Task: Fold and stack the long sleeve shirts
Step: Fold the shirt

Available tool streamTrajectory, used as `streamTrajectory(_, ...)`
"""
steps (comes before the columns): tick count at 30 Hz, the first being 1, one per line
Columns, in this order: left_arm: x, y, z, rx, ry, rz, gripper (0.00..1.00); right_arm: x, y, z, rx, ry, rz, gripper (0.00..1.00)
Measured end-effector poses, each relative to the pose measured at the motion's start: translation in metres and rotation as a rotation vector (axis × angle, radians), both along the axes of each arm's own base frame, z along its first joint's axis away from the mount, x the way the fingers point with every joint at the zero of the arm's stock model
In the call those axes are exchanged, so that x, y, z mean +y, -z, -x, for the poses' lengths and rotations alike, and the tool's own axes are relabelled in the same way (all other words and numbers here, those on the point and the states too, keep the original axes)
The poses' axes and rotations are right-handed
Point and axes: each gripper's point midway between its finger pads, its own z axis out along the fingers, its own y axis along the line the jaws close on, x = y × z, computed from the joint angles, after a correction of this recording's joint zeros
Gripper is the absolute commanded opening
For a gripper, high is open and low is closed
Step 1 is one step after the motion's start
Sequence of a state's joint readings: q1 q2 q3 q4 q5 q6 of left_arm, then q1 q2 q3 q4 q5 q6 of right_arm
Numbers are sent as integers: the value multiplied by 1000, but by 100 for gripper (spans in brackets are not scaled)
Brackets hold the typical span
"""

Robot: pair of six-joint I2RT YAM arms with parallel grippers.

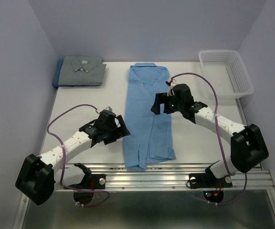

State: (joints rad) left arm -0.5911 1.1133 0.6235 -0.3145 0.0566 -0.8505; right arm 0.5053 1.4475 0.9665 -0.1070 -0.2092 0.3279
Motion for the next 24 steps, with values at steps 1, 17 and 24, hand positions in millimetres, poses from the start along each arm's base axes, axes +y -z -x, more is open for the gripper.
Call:
streamTrajectory(1,1,3,5,9,-3,4,99,-1,7,-9,18,38,15,100)
streamTrajectory(17,3,0,8,3,-55,27,99,14,79,-134,35,231,238,71)
streamTrajectory(24,10,3,7,2,-79,-7,99,13,102,-132,86,195,299,12)
